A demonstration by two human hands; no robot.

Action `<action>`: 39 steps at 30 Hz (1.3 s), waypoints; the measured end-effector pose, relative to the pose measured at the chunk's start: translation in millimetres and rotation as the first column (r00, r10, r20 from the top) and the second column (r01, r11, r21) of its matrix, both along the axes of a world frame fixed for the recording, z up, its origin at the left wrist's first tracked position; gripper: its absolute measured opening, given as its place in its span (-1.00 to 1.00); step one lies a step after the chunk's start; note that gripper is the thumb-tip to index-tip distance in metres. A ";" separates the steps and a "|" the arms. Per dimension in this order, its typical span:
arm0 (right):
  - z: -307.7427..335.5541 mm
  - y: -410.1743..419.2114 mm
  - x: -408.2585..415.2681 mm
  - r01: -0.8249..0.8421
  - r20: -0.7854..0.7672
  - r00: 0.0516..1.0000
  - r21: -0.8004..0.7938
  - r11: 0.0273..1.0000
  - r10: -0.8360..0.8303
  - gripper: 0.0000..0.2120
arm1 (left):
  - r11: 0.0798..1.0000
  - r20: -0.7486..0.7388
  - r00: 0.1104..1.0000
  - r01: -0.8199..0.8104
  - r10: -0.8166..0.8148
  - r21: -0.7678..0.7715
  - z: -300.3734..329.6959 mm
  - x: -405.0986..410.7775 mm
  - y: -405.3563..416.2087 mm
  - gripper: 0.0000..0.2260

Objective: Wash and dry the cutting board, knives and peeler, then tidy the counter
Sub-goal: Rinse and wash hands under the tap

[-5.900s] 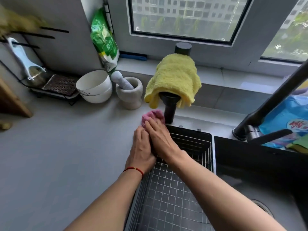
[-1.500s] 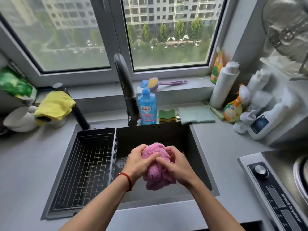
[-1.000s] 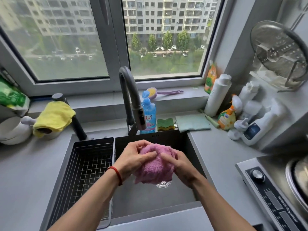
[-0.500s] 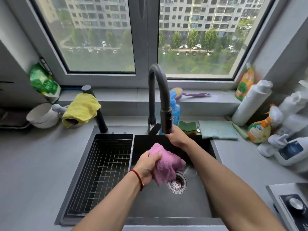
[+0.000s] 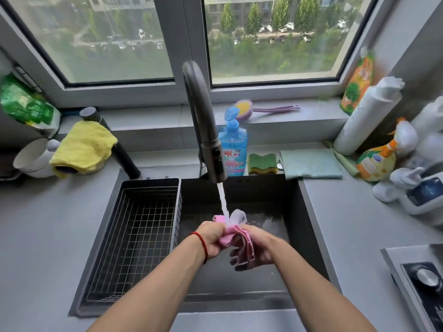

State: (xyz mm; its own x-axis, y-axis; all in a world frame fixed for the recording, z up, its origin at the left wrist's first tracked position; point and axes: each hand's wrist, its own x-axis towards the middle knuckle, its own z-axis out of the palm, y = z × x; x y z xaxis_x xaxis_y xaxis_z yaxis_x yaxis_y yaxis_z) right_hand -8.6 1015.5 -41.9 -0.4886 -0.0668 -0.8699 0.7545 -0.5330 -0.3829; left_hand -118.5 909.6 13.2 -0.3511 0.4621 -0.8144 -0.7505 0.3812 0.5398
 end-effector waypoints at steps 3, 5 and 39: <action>-13.0 -24.7 6.0 0.225 -0.037 0.973 -0.065 0.972 -0.228 -0.86 | 0.995 -0.004 1.000 0.020 -0.020 -0.097 -14.8 3.7 -6.3 -0.81; -21.2 -30.6 5.1 0.379 -0.050 0.926 0.102 0.920 -0.375 -0.90 | 0.987 0.016 0.999 0.054 -0.052 -0.148 -24.8 2.9 -10.5 -0.81; 110.9 44.9 -125.0 0.512 -0.363 0.774 -0.125 0.850 -0.519 -0.65 | 0.996 0.378 0.923 0.090 -0.075 -0.023 -32.4 2.4 -29.3 -0.81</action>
State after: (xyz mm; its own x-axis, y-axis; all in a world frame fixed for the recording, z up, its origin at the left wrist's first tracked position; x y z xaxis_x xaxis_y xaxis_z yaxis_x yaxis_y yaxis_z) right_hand -133.6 1060.4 69.0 -0.7372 0.2743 -0.6175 0.1678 -0.8109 -0.5606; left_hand -116.1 880.3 -19.2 0.0223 0.4417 -0.8969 -0.8604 0.4654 0.2078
